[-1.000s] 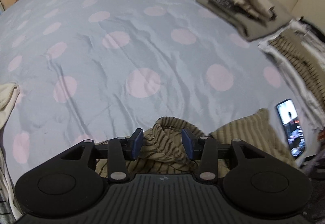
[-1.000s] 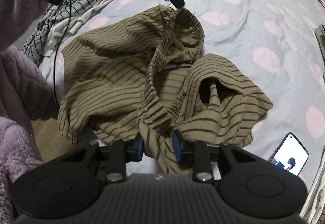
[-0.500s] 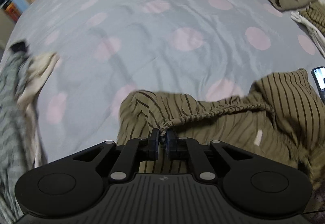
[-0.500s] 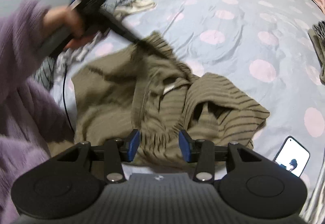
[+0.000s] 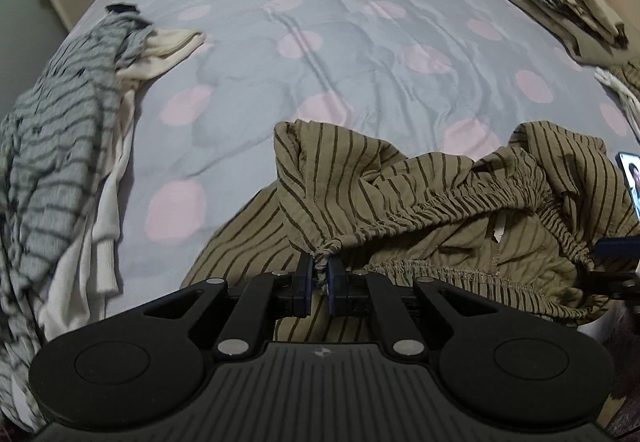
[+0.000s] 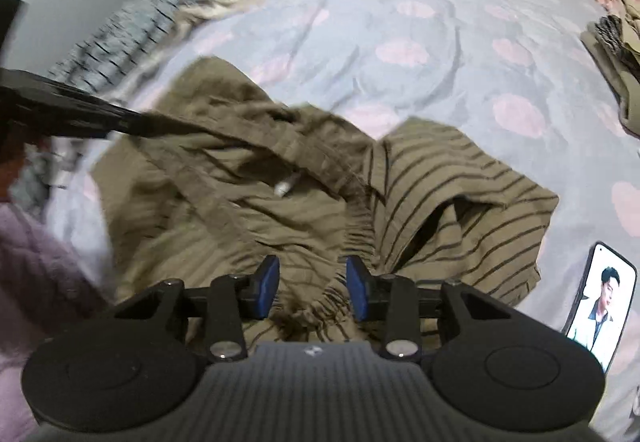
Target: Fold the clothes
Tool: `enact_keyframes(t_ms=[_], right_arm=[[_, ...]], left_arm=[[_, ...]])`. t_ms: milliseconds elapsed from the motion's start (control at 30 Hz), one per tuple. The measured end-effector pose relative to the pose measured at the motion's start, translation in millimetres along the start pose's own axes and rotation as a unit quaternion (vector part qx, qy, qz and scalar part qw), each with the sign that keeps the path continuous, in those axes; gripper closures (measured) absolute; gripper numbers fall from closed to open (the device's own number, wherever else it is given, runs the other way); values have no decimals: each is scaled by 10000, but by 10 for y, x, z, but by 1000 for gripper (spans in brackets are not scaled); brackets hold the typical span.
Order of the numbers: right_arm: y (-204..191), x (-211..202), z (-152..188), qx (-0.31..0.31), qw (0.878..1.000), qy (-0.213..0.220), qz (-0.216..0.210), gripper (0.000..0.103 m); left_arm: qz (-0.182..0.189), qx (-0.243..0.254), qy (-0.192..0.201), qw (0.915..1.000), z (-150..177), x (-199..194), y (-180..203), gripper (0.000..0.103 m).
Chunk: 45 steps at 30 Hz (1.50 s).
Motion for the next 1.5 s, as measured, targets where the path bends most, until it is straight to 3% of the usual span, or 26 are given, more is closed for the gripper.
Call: enact_keyframes(t_ms=[100, 167, 233, 433, 500, 667, 733, 833, 900, 1033, 1200, 1267, 1300, 1333, 1367, 1433, 1500], right_arm=[[-31, 130, 75, -228, 9989, -263, 325, 67], [4, 125, 121, -256, 9977, -346, 525, 83], [53, 78, 157, -159, 9975, -333, 607, 87], [340, -389, 125, 835, 9938, 449, 575, 91], [396, -594, 72, 1012, 9895, 791, 660, 92], [450, -1084, -230, 871, 9791, 1436, 1145, 92], [508, -1244, -396, 771, 9769, 1509, 1305, 92], [588, -1413, -537, 746, 9757, 1467, 1444, 93], [581, -1408, -534, 695, 9791, 1270, 1431, 92], [458, -1043, -176, 776, 9867, 717, 1234, 92], [299, -575, 296, 883, 9913, 13, 974, 92], [204, -460, 438, 781, 9919, -85, 998, 90], [153, -415, 485, 665, 9919, -77, 1083, 86], [98, -391, 512, 503, 9914, -28, 1210, 73], [50, -386, 517, 313, 9906, 48, 1333, 67], [-29, -385, 509, -28, 9885, 180, 1498, 66], [-86, -375, 491, -262, 9877, 252, 1522, 64]], left_arm=[[15, -142, 56, 9999, 34, -13, -68, 97], [82, -192, 65, 9998, 56, -27, -91, 97], [118, -221, 81, 9997, 78, -42, -101, 97], [369, -571, 390, 9969, 38, -209, -133, 97], [509, -705, 715, 9936, -59, -376, -120, 97], [683, -888, 1386, 9840, -399, -810, 0, 97], [708, -931, 1616, 9799, -548, -982, 65, 97], [592, -786, 1637, 9816, -574, -1111, 171, 97], [476, -674, 1402, 9867, -472, -1063, 204, 97], [276, -556, 739, 9953, -71, -714, 191, 97], [-60, -342, 58, 9994, 456, -301, 203, 97], [-310, 44, 93, 9995, 600, -220, 224, 94], [-442, 259, 165, 9986, 657, -196, 247, 87], [-589, 508, 286, 9966, 706, -192, 281, 78], [-656, 706, 428, 9944, 740, -213, 311, 75], [-684, 1037, 706, 9897, 794, -266, 373, 60], [-625, 1201, 863, 9870, 787, -297, 438, 54]])
Point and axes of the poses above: each gripper's, at about its wrist camera, not at the fingertips, and x roughly the way its jaws point, y to its right, z to its underside, the point moved 4 cm from there along x, roughly the way its jaws point, and after that the axes turned 15 degrees about -x, right-handed, at the moved point
